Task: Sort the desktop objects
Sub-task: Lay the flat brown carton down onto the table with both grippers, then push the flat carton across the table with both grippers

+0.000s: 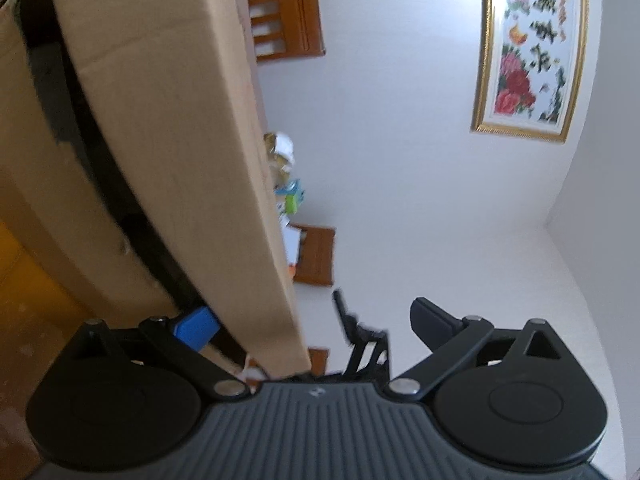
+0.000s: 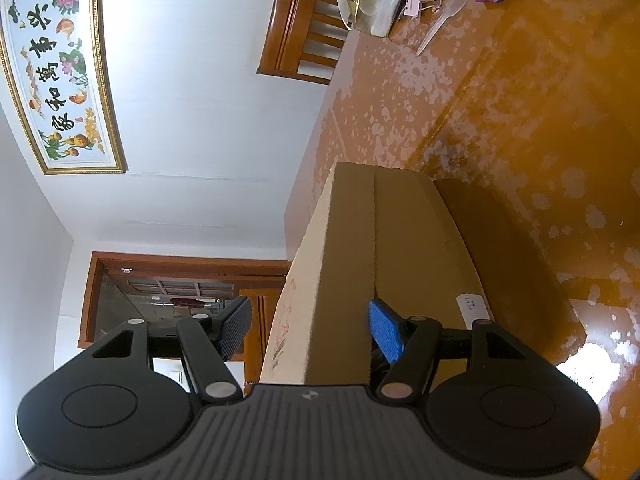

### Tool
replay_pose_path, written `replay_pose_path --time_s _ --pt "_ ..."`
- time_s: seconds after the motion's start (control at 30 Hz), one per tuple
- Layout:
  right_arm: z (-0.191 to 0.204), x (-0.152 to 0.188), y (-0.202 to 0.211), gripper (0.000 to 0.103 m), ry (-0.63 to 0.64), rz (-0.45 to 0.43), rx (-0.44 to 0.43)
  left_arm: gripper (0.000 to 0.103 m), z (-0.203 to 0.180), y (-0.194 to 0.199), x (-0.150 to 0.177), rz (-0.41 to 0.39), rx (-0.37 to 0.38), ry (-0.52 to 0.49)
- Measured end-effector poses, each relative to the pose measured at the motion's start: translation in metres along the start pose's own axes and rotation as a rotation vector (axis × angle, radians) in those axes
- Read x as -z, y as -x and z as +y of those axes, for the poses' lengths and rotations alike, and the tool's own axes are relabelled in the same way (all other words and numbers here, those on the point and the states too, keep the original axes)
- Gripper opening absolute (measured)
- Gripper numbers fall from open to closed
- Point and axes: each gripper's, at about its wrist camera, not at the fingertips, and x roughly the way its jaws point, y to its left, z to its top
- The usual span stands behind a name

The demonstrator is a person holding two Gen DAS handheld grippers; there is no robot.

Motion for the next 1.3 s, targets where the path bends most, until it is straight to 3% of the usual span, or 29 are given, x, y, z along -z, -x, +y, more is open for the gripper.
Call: replay_pose_path --time_s 0.27,0.37,0.43,0.53,0.63,0.7,0.8,0.97,1.1,1.3 --pt "0.004 0.001 0.001 0.070 0.025 -0.007 0.016 0.100 -0.010 -0.004 0.009 0.105 -0.066 -0.050" --pt "0.010 0.003 0.003 0.071 0.064 -0.017 0.051 0.100 -0.030 -0.005 0.011 0.116 -0.112 -0.142" --pt "0.020 0.005 0.005 0.071 0.134 -0.030 0.118 0.100 -0.056 -0.001 0.013 0.107 -0.183 -0.294" --pt "0.038 0.010 0.008 0.071 0.254 -0.047 0.207 0.100 -0.096 0.012 0.026 0.027 -0.369 -0.615" --pt "0.053 0.017 0.008 0.071 0.349 -0.056 0.277 0.100 -0.130 0.027 0.040 -0.151 -0.580 -0.947" --pt "0.059 0.021 0.007 0.073 0.388 -0.061 0.313 0.102 -0.136 0.039 0.036 -0.269 -0.678 -1.039" --pt "0.064 0.026 0.003 0.083 0.417 -0.068 0.361 0.102 -0.130 0.048 -0.001 -0.320 -0.778 -0.959" --pt "0.071 0.034 -0.007 0.095 0.457 -0.071 0.402 0.102 -0.107 0.054 -0.067 -0.297 -0.752 -0.684" --pt "0.077 0.039 -0.017 0.103 0.473 -0.068 0.408 0.102 -0.096 0.047 -0.090 -0.226 -0.740 -0.631" --pt "0.085 0.041 -0.035 0.103 0.496 -0.031 0.410 0.102 -0.077 0.030 -0.112 -0.124 -0.779 -0.554"
